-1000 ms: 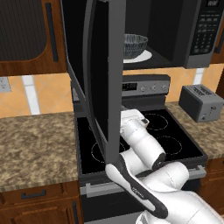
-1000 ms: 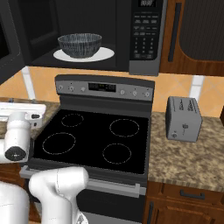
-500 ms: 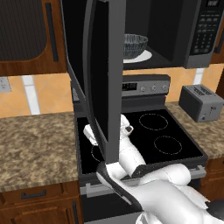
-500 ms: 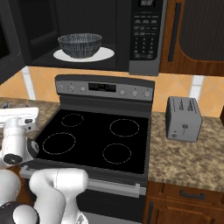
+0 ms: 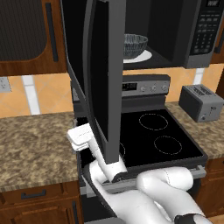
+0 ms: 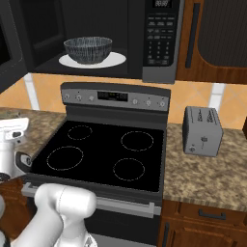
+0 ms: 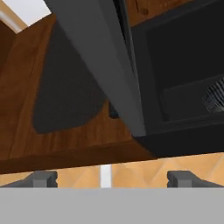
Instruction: Open the microwave, place the bowl with waffle inside the microwave, then close the microwave door and turn it on.
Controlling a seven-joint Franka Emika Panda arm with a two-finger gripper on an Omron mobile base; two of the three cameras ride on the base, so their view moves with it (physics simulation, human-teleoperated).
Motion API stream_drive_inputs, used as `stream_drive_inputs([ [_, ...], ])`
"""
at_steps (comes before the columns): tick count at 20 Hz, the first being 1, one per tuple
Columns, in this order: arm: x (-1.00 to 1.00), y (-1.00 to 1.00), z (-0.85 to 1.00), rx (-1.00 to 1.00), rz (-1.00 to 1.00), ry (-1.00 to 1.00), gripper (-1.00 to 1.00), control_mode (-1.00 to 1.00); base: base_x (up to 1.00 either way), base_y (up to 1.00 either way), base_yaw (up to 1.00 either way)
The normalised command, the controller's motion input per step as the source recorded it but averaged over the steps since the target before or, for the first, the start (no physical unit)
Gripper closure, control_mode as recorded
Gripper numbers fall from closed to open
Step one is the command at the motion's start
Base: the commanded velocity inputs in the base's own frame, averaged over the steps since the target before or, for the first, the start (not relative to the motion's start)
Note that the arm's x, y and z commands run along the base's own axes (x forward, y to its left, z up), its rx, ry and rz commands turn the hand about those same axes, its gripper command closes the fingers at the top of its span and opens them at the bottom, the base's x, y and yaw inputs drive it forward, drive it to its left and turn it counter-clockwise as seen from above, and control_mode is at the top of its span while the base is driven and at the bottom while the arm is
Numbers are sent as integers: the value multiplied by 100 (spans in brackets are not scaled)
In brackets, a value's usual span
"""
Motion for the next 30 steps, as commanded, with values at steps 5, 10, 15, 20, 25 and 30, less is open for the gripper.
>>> stream_drive_inputs([
  [5,0,40,-14,0,-5,-14,-100,-100,0,0,0],
  [10,-4,32,-2,0,-8,-19,-100,-100,0,0,0],
  [15,-29,41,0,-7,-16,-16,-100,-100,0,0,0],
  [20,-17,38,11,-7,-19,-16,-100,-100,0,0,0],
  [25,-12,36,28,-12,-19,-12,-100,-100,0,0,0],
  [30,-3,15,7,-10,-14,-13,-100,-100,0,0,0],
])
